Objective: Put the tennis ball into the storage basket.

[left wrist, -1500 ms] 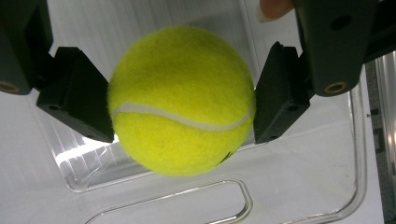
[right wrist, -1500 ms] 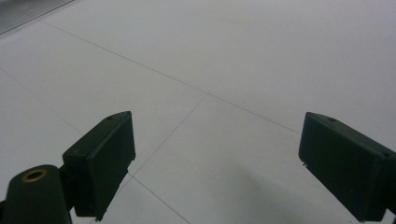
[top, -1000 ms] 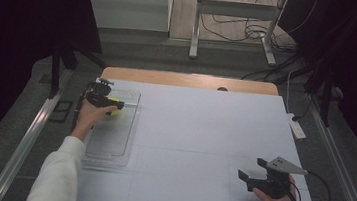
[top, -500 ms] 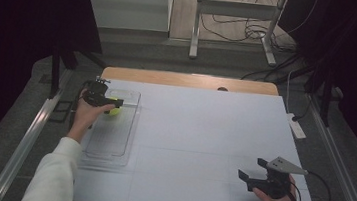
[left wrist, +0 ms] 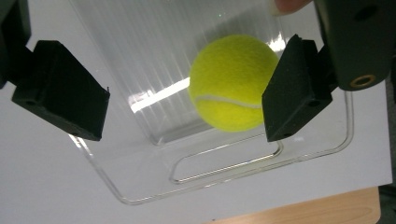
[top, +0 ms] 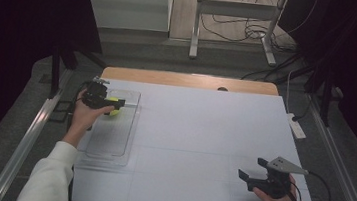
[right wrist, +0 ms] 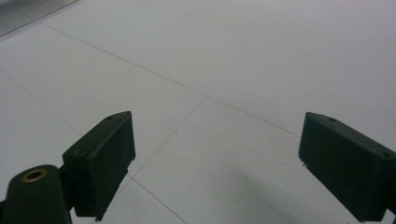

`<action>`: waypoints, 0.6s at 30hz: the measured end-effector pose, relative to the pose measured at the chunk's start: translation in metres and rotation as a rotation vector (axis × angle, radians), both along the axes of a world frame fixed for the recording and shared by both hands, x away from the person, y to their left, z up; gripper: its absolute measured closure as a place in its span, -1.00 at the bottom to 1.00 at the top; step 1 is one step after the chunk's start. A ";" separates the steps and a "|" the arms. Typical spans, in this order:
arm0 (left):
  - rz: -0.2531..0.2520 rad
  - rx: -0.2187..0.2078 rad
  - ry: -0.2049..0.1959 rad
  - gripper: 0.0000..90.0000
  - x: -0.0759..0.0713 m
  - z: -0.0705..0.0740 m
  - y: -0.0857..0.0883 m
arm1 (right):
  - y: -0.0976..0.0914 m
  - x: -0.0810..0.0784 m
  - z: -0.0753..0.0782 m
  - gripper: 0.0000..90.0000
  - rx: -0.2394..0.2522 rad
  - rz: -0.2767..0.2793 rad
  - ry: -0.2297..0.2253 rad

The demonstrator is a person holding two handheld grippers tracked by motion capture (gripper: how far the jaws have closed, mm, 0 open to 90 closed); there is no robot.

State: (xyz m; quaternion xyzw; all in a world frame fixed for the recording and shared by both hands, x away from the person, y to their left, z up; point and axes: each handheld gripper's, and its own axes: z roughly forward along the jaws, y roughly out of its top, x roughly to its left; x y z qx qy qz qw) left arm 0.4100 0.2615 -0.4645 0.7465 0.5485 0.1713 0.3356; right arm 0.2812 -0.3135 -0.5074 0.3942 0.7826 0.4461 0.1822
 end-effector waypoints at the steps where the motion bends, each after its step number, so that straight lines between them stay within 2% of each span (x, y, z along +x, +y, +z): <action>1: -0.010 -0.001 -0.004 -0.65 -0.001 0.001 0.000 | 0.000 0.001 0.000 -0.76 0.000 0.001 0.000; 8: -0.042 -0.031 -0.040 -0.66 -0.011 0.009 -0.004 | -0.001 0.002 -0.001 -0.76 0.005 0.003 0.004; 11: -0.070 -0.048 -0.065 -0.66 -0.016 0.015 -0.007 | -0.001 0.001 -0.001 -0.76 0.006 0.003 0.004; 18: -0.120 -0.088 -0.092 -0.67 -0.027 0.021 -0.015 | -0.003 0.002 -0.002 -0.76 0.007 -0.003 0.008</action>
